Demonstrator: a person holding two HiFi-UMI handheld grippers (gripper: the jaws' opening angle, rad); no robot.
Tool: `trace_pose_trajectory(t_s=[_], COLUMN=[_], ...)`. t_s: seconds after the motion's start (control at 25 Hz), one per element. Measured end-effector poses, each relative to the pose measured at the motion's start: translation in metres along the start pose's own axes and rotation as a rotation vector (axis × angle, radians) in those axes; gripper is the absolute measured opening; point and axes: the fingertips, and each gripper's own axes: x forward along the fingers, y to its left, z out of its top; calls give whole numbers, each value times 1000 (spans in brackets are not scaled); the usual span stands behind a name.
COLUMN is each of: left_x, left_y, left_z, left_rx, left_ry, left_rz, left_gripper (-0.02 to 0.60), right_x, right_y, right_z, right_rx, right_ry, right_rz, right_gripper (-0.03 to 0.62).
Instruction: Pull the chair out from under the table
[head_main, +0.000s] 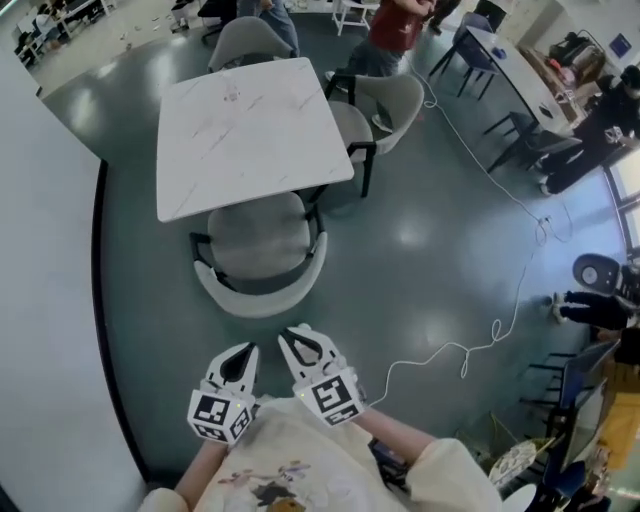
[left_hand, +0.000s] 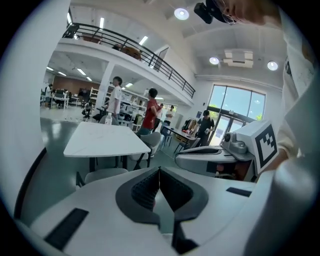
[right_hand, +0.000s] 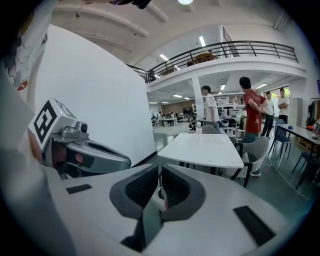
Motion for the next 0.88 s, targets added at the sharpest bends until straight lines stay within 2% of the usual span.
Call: trace_pose_trajectory(t_s=[0.16, 0.4, 0.52, 0.6, 0.68, 0.8, 0.88], left_x=[38, 65, 74, 82, 92, 112, 122], left_y=[17, 46, 55, 64, 71, 90, 100], left_z=[12, -6, -18, -30, -44, -60, -76], left_rx=[11, -23, 36, 49, 67, 162, 212], left_ry=[10, 75, 128, 156, 187, 207, 235], left_rz=[31, 44, 21, 2, -25, -66, -86], left_gripper=[8, 9, 9, 12, 52, 92, 107], right_x=[29, 69, 85, 95, 104, 124, 133], right_y=[-30, -47, -50, -51, -51, -51, -51], right_z=[9, 2, -7, -17, -33, -58, -74], right_rx=[-47, -55, -19, -18, -19, -37, -74], right_ry=[3, 36, 70, 91, 123, 178, 209], right_rz=[49, 68, 51, 49, 60, 87, 105], right_gripper=[8, 9, 9, 9, 15, 95, 103])
